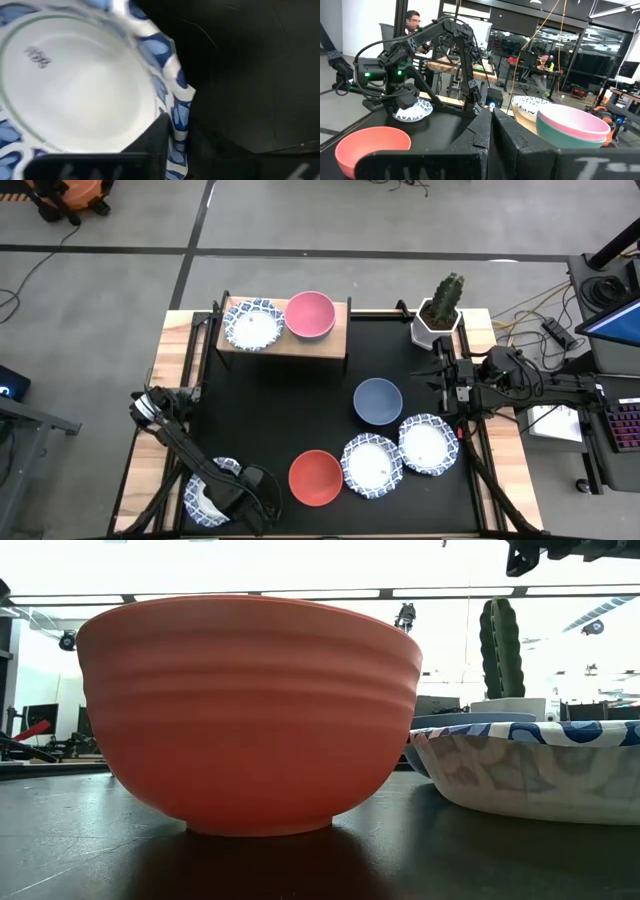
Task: Place and stack bowls onto a shelf
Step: Stack the white patterned bowl on top of the white patterned bowl on the shelf
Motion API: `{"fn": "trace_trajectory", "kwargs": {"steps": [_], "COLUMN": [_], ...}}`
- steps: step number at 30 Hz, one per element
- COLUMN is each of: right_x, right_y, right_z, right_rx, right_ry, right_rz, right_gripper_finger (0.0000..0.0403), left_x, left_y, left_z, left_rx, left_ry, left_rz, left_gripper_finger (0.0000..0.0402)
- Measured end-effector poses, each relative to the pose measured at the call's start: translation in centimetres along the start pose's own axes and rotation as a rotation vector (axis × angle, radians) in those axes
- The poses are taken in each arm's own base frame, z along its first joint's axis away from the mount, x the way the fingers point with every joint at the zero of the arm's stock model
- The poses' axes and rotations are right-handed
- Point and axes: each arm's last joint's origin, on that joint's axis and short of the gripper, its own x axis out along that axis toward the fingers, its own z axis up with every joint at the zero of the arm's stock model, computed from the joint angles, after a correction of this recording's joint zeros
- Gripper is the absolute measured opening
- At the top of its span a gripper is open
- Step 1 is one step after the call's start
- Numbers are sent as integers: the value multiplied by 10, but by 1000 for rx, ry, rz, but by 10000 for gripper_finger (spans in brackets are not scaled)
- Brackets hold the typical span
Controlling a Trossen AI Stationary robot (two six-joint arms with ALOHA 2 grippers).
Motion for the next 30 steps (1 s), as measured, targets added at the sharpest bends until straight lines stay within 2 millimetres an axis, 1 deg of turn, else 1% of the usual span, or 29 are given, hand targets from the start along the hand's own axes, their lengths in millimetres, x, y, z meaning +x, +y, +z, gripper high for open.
{"fn": "trace_trajectory", "kwargs": {"steps": [3, 6, 9, 13, 16, 18, 20, 22, 25, 27, 30], "right_x": [0, 0, 0, 0, 0, 0, 0, 0, 0, 0, 0], "right_y": [0, 0, 0, 0, 0, 0, 0, 0, 0, 0, 0], "right_z": [0, 0, 0, 0, 0, 0, 0, 0, 0, 0, 0], "right_rx": [0, 0, 0, -7, -8, -7, -7, -6, -1, 4, 5], "right_ry": [0, 0, 0, 0, 0, 0, 1, 1, 1, 1, 2], "right_rz": [0, 0, 0, 0, 0, 0, 1, 0, 1, 1, 1], "right_gripper_finger": [9, 9, 9, 9, 9, 9, 9, 9, 9, 9, 9], "left_x": [-8, -25, -50, -91, -125, -144, -160, -176, -198, -208, -220], "left_y": [-2, -5, -8, -8, -3, -2, -4, -7, -7, -9, -6], "left_z": [-3, -7, -12, -20, -20, -18, -14, -6, 10, 21, 40], "left_rx": [31, 117, 255, 450, 562, 631, 739, 801, 895, 942, 1005], "left_ry": [0, -3, -3, -39, -191, -349, -530, -709, -906, -989, -1017], "left_rz": [-2, 6, 10, 4, 15, -2, -38, -37, 18, 79, 153], "left_gripper_finger": [8, 7, 4, 1, 1, 1, 0, 0, 0, 0, 0]}}
